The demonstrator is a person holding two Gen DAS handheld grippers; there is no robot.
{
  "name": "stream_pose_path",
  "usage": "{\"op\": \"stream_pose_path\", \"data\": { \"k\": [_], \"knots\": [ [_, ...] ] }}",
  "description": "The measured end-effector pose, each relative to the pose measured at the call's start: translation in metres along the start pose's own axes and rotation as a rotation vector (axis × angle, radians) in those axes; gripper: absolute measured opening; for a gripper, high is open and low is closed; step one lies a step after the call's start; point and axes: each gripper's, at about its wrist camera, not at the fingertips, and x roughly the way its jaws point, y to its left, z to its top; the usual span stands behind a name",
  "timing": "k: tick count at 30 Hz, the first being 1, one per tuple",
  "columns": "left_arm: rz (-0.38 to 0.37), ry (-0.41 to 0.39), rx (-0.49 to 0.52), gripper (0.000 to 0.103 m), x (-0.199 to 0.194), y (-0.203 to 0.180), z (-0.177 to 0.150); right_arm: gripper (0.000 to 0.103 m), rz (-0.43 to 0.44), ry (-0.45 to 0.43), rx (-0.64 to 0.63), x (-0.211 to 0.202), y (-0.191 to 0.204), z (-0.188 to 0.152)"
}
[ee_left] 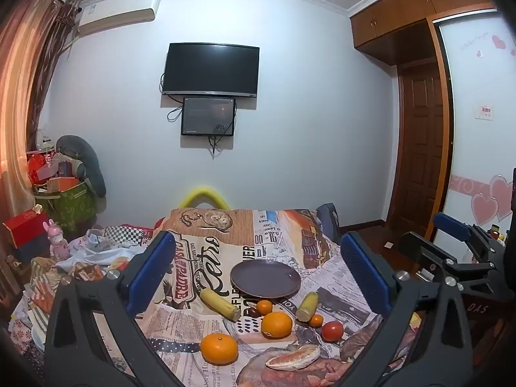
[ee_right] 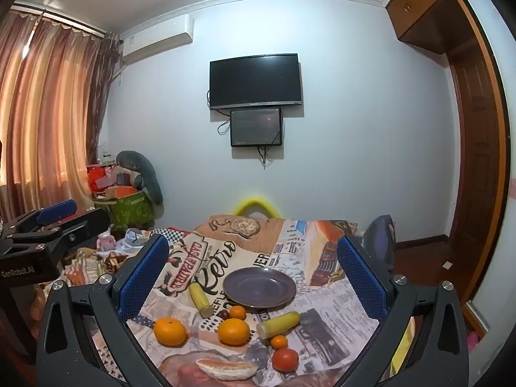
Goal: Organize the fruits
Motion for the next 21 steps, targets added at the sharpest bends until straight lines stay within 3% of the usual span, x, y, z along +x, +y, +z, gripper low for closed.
{"op": "stream_pose_path", "data": {
  "k": [21],
  "knots": [
    [-0.009,-0.003,0.006,0.103,0.0021,-0.0031,0.0006,0.103,0.004,-0.014,0.002,-0.0022,0.0012,0.0024]
  ]
}}
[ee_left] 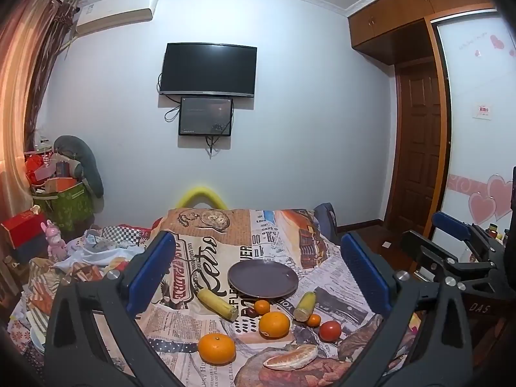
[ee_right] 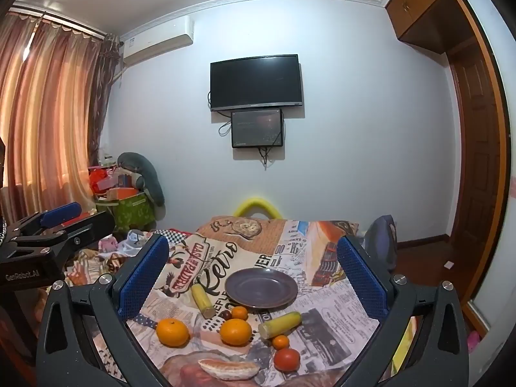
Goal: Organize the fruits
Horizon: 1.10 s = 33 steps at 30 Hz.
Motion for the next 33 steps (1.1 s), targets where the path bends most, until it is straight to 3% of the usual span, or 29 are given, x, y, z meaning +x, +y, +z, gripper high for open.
{"op": "stream_pose_path", "data": {
  "k": [33],
  "knots": [
    [-0.008,-0.010,0.001,0.103,-0.0035,0.0003,0.0000,0.103,-0.001,-0.009,-0.005,-0.0034,0.0026,0.0004]
  ]
}}
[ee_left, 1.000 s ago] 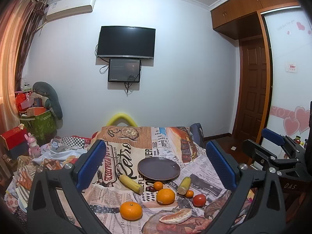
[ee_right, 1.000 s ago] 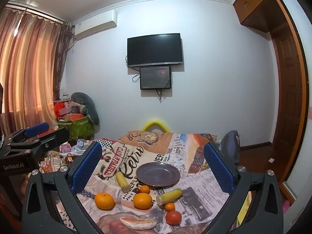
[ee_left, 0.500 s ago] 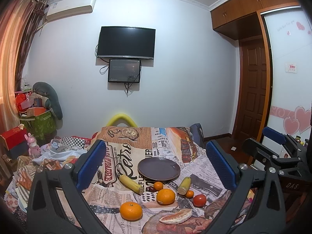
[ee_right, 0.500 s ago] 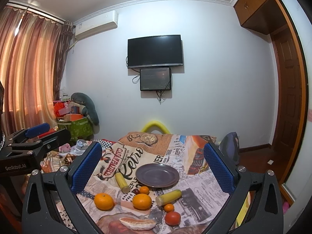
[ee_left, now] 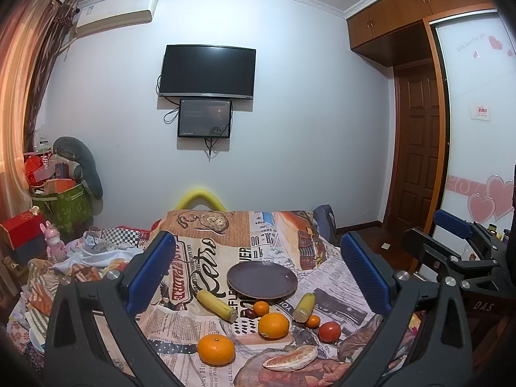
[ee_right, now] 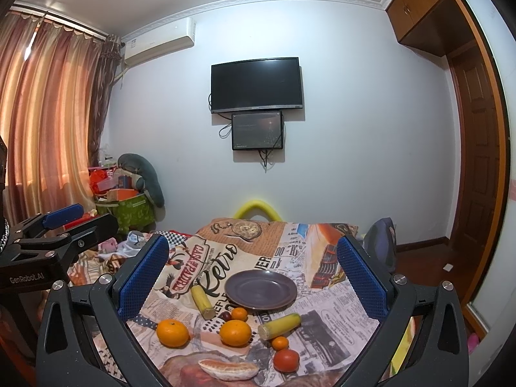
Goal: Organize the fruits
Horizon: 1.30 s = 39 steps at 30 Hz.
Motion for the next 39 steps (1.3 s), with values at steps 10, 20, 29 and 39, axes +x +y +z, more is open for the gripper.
{"op": "stream_pose_path", "data": {
  "k": [10,20,29,39],
  "knots": [
    [-0.001,0.000,0.000,0.103,0.000,0.000,0.000,0.103,-0.001,-0.004,0.004,0.000,-0.002,0.001],
    [0.001,-0.004,0.003,0.103,0.001,-0.001,-0.001,0.103,0.001,-0.007,0.006,0.000,-0.001,0.000],
    [0.001,-0.002,0.001,0.103,0.002,-0.001,-0.002,0.103,0.001,-0.007,0.007,0.000,-0.001,0.000],
    [0.019,0.054,-0.003,0.103,0.024,0.006,-0.013,0.103,-0.019,0.051,0.021,0.019,-0.010,-0.013]
  ]
}}
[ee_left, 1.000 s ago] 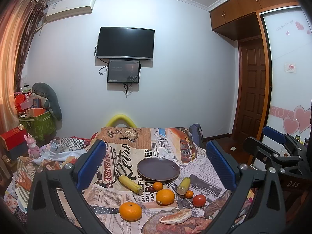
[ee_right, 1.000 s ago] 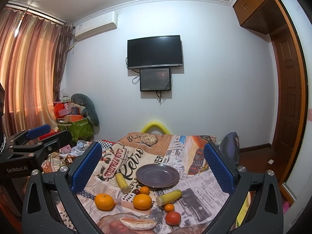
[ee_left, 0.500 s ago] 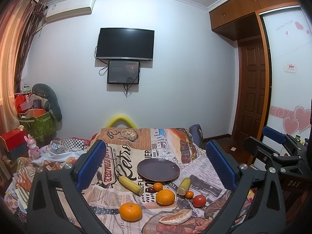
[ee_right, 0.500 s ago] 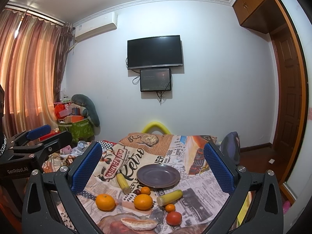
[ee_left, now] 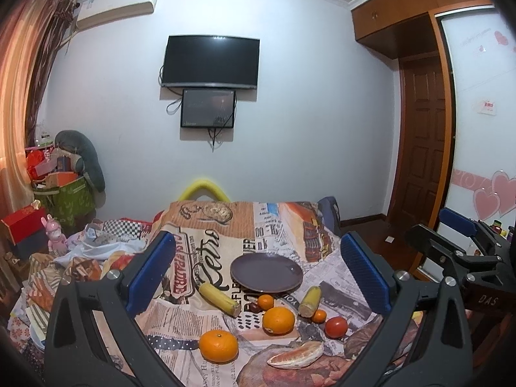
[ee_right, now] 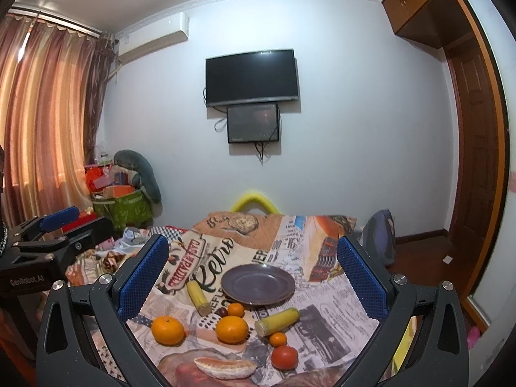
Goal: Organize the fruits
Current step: 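Grasp a large orange with the right tool while the left tool grasps another orange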
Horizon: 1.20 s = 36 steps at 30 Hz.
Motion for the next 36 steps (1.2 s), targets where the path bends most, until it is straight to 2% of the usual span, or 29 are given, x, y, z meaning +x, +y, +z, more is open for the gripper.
{"op": "stream_pose_path", "data": {
  "k": [7,9,13,17,21,24,27,36],
  "knots": [
    [-0.021,0.084,-0.043,0.103,0.034,0.024,-0.019,0.103,-0.018,0.142,0.038,0.037,-0.017,-0.024],
    [-0.002,0.122,-0.048,0.103,0.047,0.031,-0.025,0.103,0.010,0.200,0.051,0.051,-0.022,-0.033],
    [0.049,0.202,-0.053,0.103,0.073,0.048,-0.041,0.103,0.011,0.262,0.025,0.070,-0.023,-0.047],
    [0.062,0.308,-0.075,0.103,0.100,0.066,-0.064,0.103,0.034,0.327,0.005,0.088,-0.021,-0.059],
    [0.087,0.390,-0.093,0.103,0.121,0.077,-0.083,0.103,0.096,0.385,0.010,0.107,-0.017,-0.072],
    [0.110,0.439,-0.085,0.102,0.133,0.086,-0.095,0.102,0.110,0.431,-0.010,0.121,-0.010,-0.084],
    [0.114,0.486,-0.077,0.095,0.143,0.092,-0.105,0.098,0.130,0.476,-0.025,0.134,-0.005,-0.094],
    [0.076,0.634,-0.077,0.095,0.167,0.091,-0.137,0.080,0.204,0.613,-0.028,0.171,0.009,-0.125]
  ]
}}
